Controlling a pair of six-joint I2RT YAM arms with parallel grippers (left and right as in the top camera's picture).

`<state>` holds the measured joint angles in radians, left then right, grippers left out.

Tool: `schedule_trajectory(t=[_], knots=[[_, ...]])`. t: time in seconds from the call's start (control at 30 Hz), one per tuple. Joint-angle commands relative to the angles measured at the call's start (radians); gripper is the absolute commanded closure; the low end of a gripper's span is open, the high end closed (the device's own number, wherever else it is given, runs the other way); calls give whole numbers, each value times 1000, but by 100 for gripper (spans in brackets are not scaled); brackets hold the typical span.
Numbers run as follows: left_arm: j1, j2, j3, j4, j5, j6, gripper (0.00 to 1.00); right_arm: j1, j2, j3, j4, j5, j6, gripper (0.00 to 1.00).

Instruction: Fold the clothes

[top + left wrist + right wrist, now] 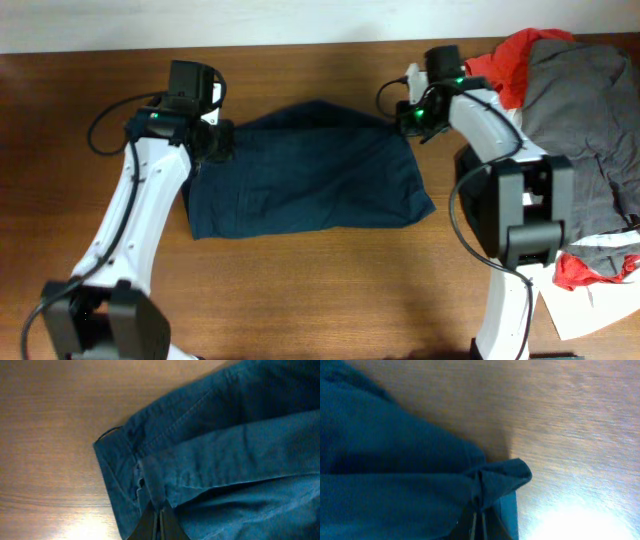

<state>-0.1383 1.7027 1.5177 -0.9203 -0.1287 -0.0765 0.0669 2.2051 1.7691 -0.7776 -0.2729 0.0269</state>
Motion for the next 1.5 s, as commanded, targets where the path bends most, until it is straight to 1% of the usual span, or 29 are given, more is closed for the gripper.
schedule_trajectory(t=[0.0, 0.17, 0.27, 0.4, 0.53, 0.63, 0.67, 0.77, 0.87, 0.9, 1.0, 1.07, 1.2, 1.27, 1.3, 1.47], knots=[[4, -114, 23, -8, -29, -22, 99, -69, -138, 75, -110, -29, 4, 96], [4, -158, 23, -64, -29, -36, 99, -123, -289, 77, -285, -34, -16, 96], [3, -180, 23, -111, -28, -66, 99, -134, -380, 77, -367, -33, -42, 96], [3, -243, 23, -141, -28, -70, 99, -135, -508, 77, -470, -27, -76, 96], [3, -316, 23, -220, -26, -143, 99, -134, -603, 77, -570, -27, -116, 96], [3, -343, 23, -274, -25, -188, 99, -132, -621, 77, -618, -27, -128, 96], [3, -348, 23, -291, -26, -201, 99, -132, -621, 77, -611, -28, -128, 96], [3, -346, 18, -301, -40, -223, 99, -94, -608, 77, -492, -31, -128, 96], [3, -330, 18, -293, -117, -290, 99, -33, -567, 77, -379, -31, -129, 96], [4, -319, 15, -282, -143, -303, 99, 5, -528, 77, -314, -30, -129, 96], [4, -295, -2, -220, -183, -305, 99, 59, -438, 77, -211, -28, -128, 96], [4, -264, -22, -151, -241, -305, 99, 80, -351, 77, -135, -23, -128, 96], [4, -179, -59, -44, -339, -305, 99, 83, -238, 77, -34, -10, -128, 96], [9, -123, -60, 0, -376, -305, 99, 83, -211, 77, -4, -1, -128, 96], [11, -111, -60, 11, -378, -304, 99, 84, -201, 77, 6, 1, -129, 96], [71, 11, -60, 172, -381, -305, 99, 84, -150, 77, 50, 18, -128, 96]])
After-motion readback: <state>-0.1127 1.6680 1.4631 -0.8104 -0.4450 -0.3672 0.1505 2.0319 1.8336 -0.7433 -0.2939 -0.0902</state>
